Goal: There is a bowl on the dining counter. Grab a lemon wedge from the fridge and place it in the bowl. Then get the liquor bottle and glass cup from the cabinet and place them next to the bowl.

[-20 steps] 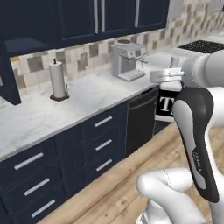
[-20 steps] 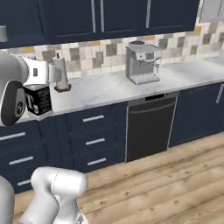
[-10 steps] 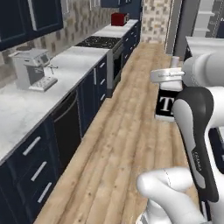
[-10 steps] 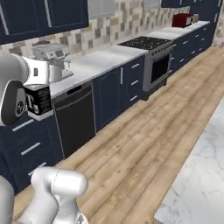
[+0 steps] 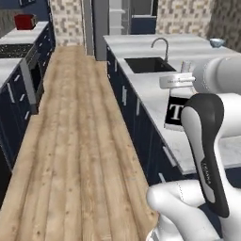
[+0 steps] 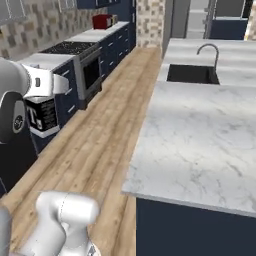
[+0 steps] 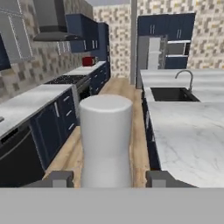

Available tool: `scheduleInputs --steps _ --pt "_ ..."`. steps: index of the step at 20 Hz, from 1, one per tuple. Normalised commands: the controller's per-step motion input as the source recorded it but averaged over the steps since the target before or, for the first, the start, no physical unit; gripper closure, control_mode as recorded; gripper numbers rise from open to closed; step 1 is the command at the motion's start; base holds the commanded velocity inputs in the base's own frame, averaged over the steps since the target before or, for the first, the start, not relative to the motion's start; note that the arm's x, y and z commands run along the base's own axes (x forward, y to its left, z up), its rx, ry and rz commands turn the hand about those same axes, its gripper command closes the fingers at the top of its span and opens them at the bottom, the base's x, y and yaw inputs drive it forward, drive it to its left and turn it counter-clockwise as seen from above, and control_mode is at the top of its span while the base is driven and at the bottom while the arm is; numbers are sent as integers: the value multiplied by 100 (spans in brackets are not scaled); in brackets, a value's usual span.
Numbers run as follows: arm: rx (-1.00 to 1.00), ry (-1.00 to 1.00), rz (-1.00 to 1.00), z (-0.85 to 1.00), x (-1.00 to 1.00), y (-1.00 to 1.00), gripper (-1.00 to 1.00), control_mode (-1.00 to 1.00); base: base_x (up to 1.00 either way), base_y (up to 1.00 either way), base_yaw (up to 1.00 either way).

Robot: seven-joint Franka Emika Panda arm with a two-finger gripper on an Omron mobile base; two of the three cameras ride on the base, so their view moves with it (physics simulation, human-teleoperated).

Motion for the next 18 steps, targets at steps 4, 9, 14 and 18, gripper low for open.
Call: scheduleInputs --steps 4,9,14,18 --pt "0 0 0 0 0 0 100 100 -2 -100 -30" --pt "0 0 0 0 0 0 100 100 4 -100 -21" --pt "0 0 0 0 0 0 100 100 7 -100 -14" --pt "0 0 0 0 0 0 100 100 9 -100 -8"
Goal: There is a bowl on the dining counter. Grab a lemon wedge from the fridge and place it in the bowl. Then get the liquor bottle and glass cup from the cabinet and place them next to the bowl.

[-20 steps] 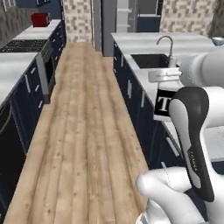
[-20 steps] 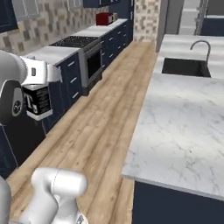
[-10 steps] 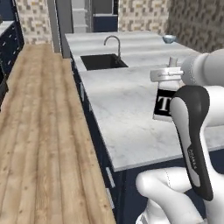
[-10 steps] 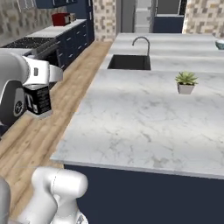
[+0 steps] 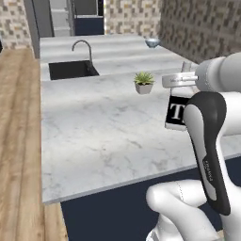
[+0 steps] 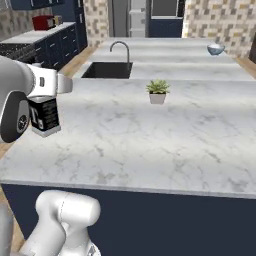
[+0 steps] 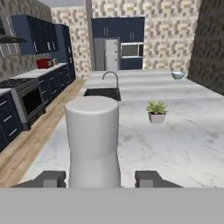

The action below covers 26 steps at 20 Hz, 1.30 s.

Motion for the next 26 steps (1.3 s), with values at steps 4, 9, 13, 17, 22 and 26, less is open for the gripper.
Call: scheduleInputs --steps 4,9,13,17,22,26 --pt "0 0 0 0 0 0 100 100 17 -100 -7" --pt "0 0 0 0 0 0 100 100 18 -100 -7" --pt "0 0 0 0 0 0 100 100 8 -100 -8" --pt "0 0 0 0 0 0 100 100 5 -100 -9" --pt "0 0 0 0 0 0 100 100 6 -100 -9" --pt "0 0 0 0 0 0 100 100 8 -100 -7"
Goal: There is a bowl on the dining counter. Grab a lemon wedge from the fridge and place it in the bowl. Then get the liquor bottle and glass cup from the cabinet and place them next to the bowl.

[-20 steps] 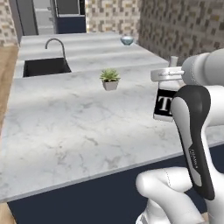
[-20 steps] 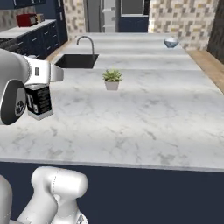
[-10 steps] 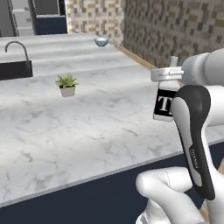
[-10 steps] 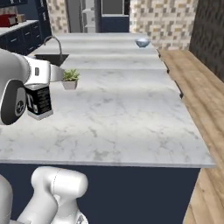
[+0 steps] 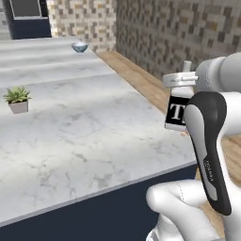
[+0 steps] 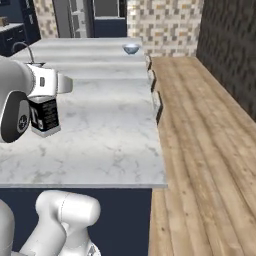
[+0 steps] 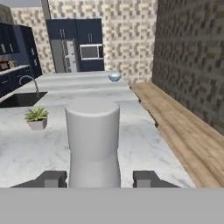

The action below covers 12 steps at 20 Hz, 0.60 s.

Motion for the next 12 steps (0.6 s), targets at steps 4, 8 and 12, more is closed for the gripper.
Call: scheduleInputs --steps 4,8,12 --pt "0 0 0 0 0 0 100 100 15 -100 -5" --pt "0 0 0 0 0 0 100 100 19 -100 -4" --pt "0 0 0 0 0 0 100 100 21 -100 -1"
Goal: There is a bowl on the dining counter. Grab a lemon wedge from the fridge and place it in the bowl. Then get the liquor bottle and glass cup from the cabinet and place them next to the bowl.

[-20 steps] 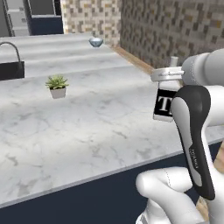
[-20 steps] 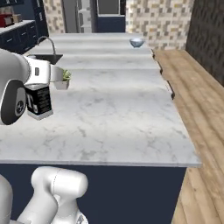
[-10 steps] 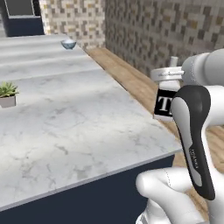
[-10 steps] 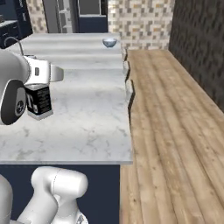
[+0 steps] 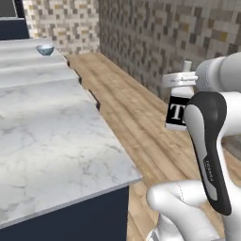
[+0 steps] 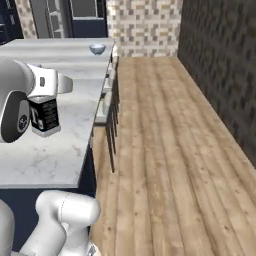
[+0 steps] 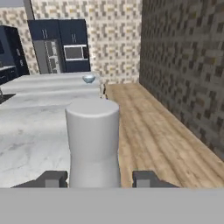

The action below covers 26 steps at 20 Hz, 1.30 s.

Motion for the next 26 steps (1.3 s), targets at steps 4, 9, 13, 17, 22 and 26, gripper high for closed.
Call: scheduleInputs --steps 4,9,13,17,22,26 --pt "0 0 0 0 0 0 100 100 31 -100 0" --pt "0 0 0 0 0 0 100 100 58 -100 4" --pt "0 0 0 0 0 0 100 100 94 -100 26" --pt "0 0 0 0 0 0 100 100 100 -97 26" --pt "0 0 0 0 0 0 100 100 100 -85 20" --pt "0 0 0 0 0 0 100 100 100 -75 21"
